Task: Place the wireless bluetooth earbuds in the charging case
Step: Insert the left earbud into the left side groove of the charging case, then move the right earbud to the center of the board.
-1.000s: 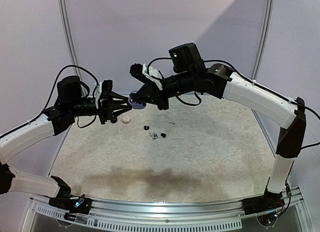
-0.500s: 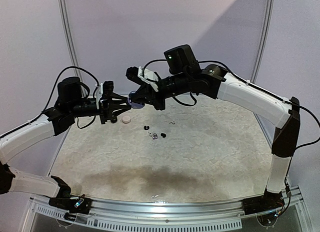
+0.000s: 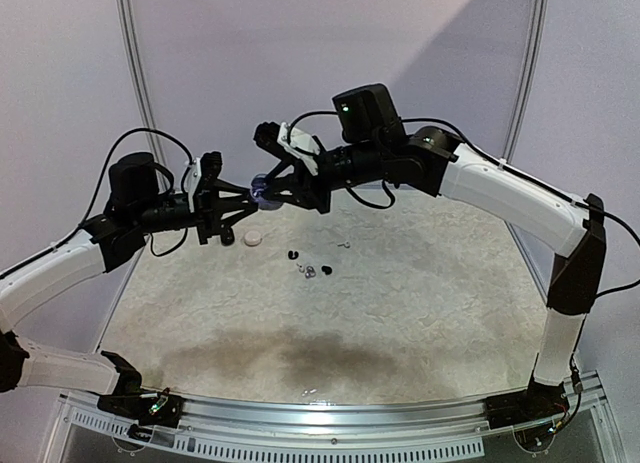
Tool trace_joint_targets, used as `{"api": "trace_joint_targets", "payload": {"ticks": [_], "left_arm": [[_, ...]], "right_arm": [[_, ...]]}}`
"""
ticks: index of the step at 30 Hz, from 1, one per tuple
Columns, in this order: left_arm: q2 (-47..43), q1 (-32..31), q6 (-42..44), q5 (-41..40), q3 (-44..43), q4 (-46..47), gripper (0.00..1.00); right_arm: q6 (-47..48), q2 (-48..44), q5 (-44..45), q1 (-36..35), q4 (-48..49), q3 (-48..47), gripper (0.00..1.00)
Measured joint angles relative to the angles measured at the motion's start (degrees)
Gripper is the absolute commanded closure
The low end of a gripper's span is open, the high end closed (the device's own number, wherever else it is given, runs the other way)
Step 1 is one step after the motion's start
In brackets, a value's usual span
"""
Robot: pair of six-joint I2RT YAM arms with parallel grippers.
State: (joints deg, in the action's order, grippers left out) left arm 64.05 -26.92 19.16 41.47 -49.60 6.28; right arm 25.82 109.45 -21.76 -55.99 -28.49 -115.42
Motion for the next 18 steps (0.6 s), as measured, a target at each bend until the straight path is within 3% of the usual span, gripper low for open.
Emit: {"api": "trace_joint_targets", "payload": {"ticks": [6,9,13,18], "left_arm": [[-0.3,2.2,-5.1,-2.2,1.2,0.2,1.0],[-0.3,3.5,-8.6,-4.5,1.9,0.7,1.0],[-0.9,5.4,-14.1,-8.7,3.4,1.9,1.0],[-3.0,7.3,-17.4,-12.5,5.5,2.0,1.0]], "right_arm": [[-6.5,-5.0,0.7,0.2,8.4,2.1,0.66],[-10.8,-6.3,1.8,0.5,12.7,2.3,0.59],[-18.6,-6.6,8.9,1.9,17.3,5.0,0.5],[-28.5,0.4,23.2,4.3,12.8,3.1,0.41]]}}
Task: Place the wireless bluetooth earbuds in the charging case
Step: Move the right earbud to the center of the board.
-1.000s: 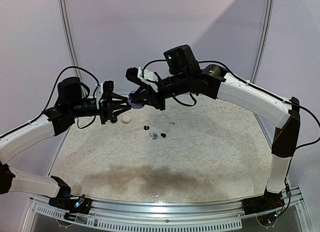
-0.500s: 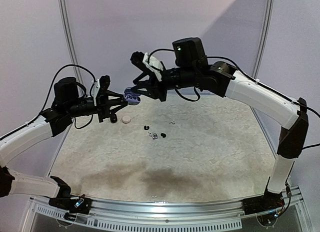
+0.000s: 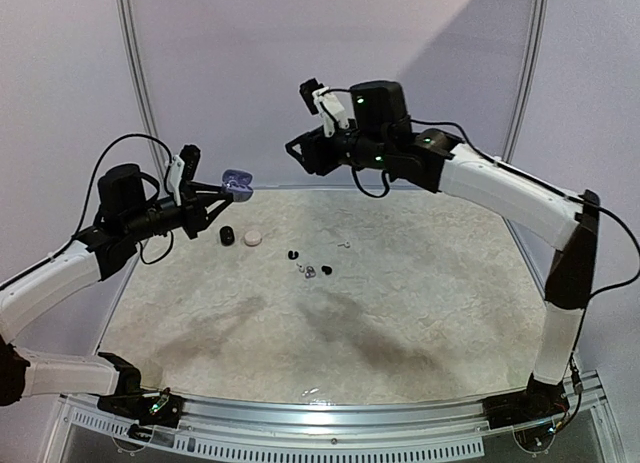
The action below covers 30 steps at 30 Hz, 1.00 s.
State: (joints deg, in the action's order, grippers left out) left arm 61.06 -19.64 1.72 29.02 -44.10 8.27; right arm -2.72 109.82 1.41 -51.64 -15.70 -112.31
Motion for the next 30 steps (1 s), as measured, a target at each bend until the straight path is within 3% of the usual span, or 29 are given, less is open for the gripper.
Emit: {"api": "trace_joint_targets", "payload": {"ticks": [5,9,13,19,30], "left_arm": [[-3.3,1.1,-1.1,-2.9,2.6,0.0,1.0],[-4.5,1.6,-1.4,-4.0,3.9,0.0,1.0],[-4.6,1.7,-1.4,-4.2,4.6,0.0,1.0],[-4.5,1.7,-1.4,-4.2,4.7,0.0,1.0],[-3.0,1.9,-0.2,-4.0,4.7,0.0,1.0]], "right_arm": [[-7.2,15.3,10.2,0.5,-10.6,-8.4,0.39],[-10.9,26.8,12.5,0.4,-19.4,-11.6,0.44],[-12.0,32.5,12.9,0.4,-23.4,-13.0,0.47],[-12.6,35.7,12.9,0.4,-25.0,-13.9,0.57],[-12.4,35.8,8.1,0.4,-24.9,-14.0,0.6]]}}
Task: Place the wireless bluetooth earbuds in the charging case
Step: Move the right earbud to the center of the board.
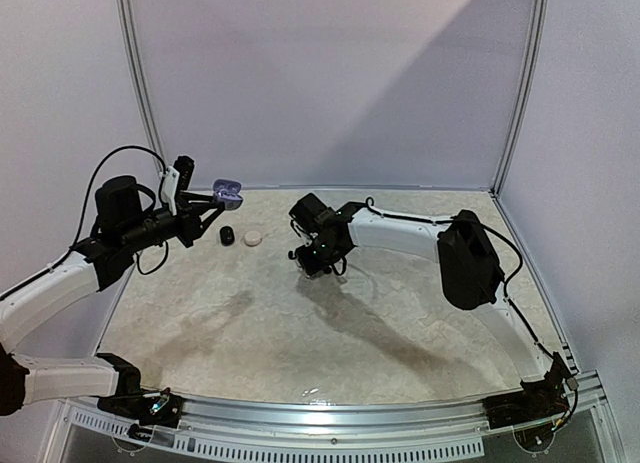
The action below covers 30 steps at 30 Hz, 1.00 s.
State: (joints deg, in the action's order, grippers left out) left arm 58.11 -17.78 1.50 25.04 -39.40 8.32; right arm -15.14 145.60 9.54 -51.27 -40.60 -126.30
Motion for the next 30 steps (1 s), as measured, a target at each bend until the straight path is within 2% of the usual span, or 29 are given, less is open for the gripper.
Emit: {"api": "trace_joint_targets", "payload": {"ticks": [3,8,11,15,19,22,30], "left_arm": [[0.2,0.0,0.2,0.0,0.0,0.0,1.0],[0.2,0.1,0.4,0.1,-0.1,0.0,1.0],[0.2,0.1,0.4,0.2,-0.2,0.0,1.0],[0.2,0.1,0.6,0.2,-0.2,0.0,1.0],[0.2,0.1,1.2,0.2,-0.2,0.0,1.0],[0.2,0.1,1.6,0.2,-0.2,0.0,1.0],[0.2,0.1,2.2,0.2,-0.3,0.0,1.0]], "right_arm": [[0.2,0.0,-1.2,0.0,0.0,0.4,0.61],[0.6,0.0,-1.6,0.0,0.5,1.5,0.71],[0.7,0.0,-1.8,0.0,0.5,1.6,0.72],[1.0,-0.7,-2.0,0.0,0.9,2.9,0.82],[2.4,-2.4,-3.3,-0.1,1.2,5.5,0.88],[5.3,-4.6,-5.6,-0.2,2.0,9.3,0.88],[21.6,-12.2,-14.0,-2.1,2.2,21.2,0.88]]}}
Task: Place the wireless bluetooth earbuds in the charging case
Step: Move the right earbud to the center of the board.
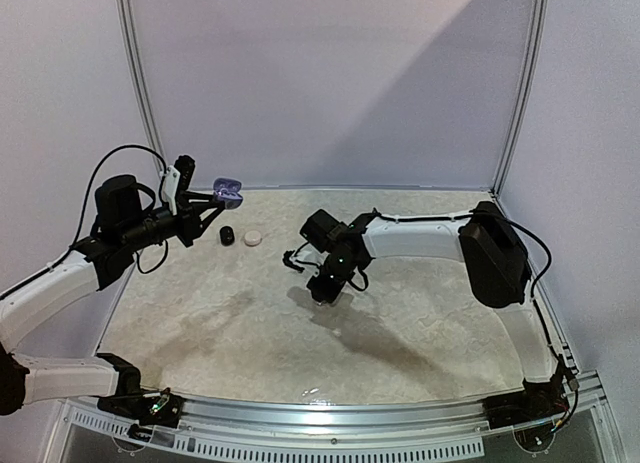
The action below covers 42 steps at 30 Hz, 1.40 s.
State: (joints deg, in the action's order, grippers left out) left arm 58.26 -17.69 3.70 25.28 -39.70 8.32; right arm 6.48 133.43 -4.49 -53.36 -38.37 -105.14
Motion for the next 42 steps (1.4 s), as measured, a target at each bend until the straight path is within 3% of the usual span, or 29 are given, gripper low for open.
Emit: {"api": "trace_joint_targets", "payload": {"ticks": [8,14,21,26,32,38,42], "left_arm": [[0.0,0.0,0.9,0.6,-0.9,-0.1,1.0],[0.3,0.0,1.9,1.0,-1.7,-0.3,1.0],[1.2,0.0,2.3,1.3,-2.6,-0.5,1.0],[2.2,0.0,2.3,1.8,-2.6,-0.5,1.0],[2.1,0.0,1.8,1.9,-2.7,-0.6,1.0],[1.4,0.0,-0.7,2.8,-2.4,0.9,1.0],[-1.2,0.1,-3.8,5.9,-0.3,4.4,1.0]], "right_arm": [[12.7,-4.1,-7.5,-1.5,-3.1,6.0,0.83],[21.0,-5.6,-8.2,-3.1,-5.0,8.0,0.61],[22.2,-6.2,-7.8,-4.0,-5.5,8.0,0.5],[16.1,-11.1,-6.3,-3.9,-2.2,8.3,0.49],[-0.4,-17.3,-3.9,-0.8,-0.1,8.8,0.52],[-18.1,-17.8,1.0,2.0,-1.5,12.7,0.48],[-26.2,-17.8,1.6,1.8,-1.8,13.3,0.52]]}}
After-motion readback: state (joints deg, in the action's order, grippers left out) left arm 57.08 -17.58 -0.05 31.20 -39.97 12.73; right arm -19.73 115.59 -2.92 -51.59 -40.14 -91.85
